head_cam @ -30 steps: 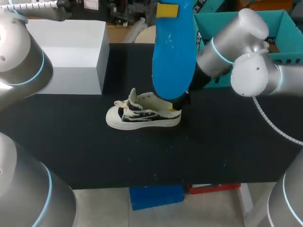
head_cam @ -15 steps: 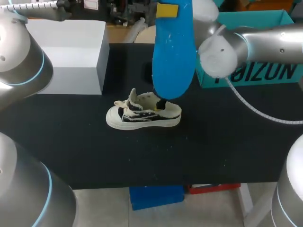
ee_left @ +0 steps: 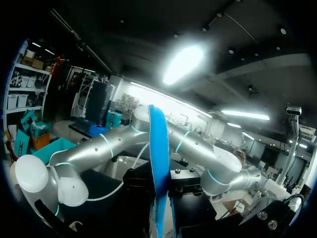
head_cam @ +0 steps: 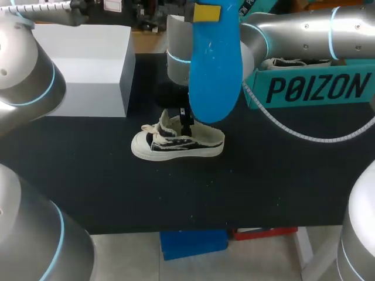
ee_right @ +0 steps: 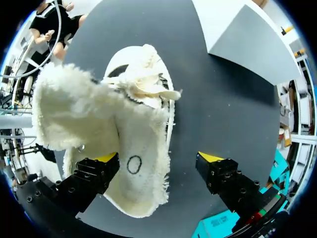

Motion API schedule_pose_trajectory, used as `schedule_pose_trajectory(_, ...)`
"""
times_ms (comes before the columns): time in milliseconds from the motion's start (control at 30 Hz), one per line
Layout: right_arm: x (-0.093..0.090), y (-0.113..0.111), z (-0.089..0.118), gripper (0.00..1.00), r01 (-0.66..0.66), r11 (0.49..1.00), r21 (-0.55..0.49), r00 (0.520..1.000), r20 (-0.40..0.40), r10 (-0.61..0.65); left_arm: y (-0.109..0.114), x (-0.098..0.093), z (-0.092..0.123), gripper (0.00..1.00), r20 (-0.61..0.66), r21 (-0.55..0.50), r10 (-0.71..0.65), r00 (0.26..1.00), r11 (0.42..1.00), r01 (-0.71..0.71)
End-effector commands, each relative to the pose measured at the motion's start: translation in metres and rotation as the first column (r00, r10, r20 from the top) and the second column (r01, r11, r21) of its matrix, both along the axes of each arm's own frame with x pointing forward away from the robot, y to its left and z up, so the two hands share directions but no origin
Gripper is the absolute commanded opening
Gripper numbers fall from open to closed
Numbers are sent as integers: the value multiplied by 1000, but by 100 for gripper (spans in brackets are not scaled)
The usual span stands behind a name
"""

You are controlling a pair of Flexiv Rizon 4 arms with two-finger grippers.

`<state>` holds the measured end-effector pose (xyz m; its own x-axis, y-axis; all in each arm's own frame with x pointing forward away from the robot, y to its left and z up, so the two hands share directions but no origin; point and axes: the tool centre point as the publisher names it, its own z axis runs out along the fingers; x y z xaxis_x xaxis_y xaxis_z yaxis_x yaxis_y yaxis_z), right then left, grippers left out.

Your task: Take the shoe out of the shoebox, open the shoe tongue, remove and reinsert the insole, then place the shoe into the shoebox

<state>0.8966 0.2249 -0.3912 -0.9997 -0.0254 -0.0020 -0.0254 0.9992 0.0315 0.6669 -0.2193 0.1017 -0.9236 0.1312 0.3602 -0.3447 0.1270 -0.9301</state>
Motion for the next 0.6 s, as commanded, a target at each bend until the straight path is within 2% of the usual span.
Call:
schedule_pose_trajectory(33,3,5,-5,100,2,996,-90,1000,-7,-3,-1,0,1,0,-1,5,1,1000,1000,-1)
schedule_pose_trajectory(167,4,8,-10,100,-2,997,-77,1000,-14,1,-1,0,1,0,-1,5,1,1000,1000,-1)
schedule_pose_trajectory(200,4,9,-11,91,-4,998,-70,1000,-20,3,-1,0,1,0,-1,5,1,1000,1000,-1)
schedule_pose_trajectory(233,3,9,-12,61,-3,998,-63,1000,-22,2,-1,0,1,0,-1,5,1,1000,1000,-1)
schedule_pose_trajectory(267,3,9,-14,40,-1,998,-61,1000,-23,0,-1,0,1,0,-1,5,1,1000,1000,-1)
schedule_pose_trajectory(300,3,9,-16,12,2,998,-57,1000,-31,-4,-1,0,1,0,-1,5,1,1000,1000,-1)
schedule_pose_trajectory(333,3,9,-16,0,2,998,-57,1000,-31,-4,-1,0,1,0,-1,5,1,1000,1000,-1)
schedule_pose_trajectory(600,3,9,-16,0,2,998,-57,1000,-31,-4,-1,0,1,0,-1,5,1,1000,1000,-1)
